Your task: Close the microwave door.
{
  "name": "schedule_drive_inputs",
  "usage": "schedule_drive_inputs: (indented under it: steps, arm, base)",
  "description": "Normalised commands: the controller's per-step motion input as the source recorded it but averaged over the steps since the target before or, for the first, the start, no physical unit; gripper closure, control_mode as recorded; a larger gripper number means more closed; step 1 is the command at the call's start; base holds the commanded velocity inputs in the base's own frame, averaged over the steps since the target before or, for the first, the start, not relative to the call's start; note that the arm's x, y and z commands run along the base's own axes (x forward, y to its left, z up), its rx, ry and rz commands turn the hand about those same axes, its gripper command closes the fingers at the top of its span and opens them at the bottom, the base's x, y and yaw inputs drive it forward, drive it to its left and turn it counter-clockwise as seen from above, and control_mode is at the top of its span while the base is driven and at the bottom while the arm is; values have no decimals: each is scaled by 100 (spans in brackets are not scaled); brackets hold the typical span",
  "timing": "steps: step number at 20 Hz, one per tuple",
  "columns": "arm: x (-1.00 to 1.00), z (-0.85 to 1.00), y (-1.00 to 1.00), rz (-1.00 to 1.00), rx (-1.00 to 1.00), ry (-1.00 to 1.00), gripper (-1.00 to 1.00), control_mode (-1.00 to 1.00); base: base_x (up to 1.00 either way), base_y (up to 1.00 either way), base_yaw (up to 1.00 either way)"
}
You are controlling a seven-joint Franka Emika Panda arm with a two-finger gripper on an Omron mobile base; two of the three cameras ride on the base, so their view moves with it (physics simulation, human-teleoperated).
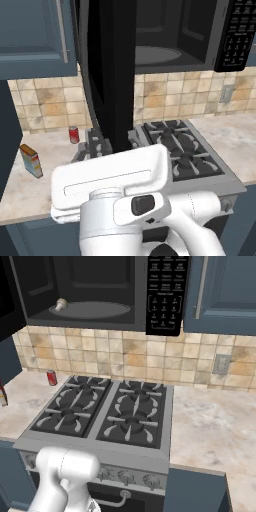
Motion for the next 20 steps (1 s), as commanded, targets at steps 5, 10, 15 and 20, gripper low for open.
schedule_drive_inputs:
  steps: [5,10,15,20]
  arm:
    - [55,0,-46,-40,3,0,-100,-100]
    - [57,0,-86,-35,15,0,-100,-100]
    - [60,1,-100,-11,24,0,-100,-100]
    - [66,0,-100,0,27,0,-100,-100]
  base:
    - [0,0,0]
    - [0,0,0]
    - [0,0,0]
    - [0,0,0]
